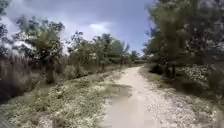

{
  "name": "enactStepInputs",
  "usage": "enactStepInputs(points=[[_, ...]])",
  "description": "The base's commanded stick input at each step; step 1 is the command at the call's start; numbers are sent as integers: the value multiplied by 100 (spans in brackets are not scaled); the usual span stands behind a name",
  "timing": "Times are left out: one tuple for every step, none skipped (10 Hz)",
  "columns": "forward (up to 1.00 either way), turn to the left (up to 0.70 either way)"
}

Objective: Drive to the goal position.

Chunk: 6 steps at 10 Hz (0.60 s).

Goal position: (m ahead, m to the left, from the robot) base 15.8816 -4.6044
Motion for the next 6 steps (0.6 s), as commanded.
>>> enactStepInputs(points=[[50,0],[50,0],[50,0],[50,0],[50,0],[50,0]])
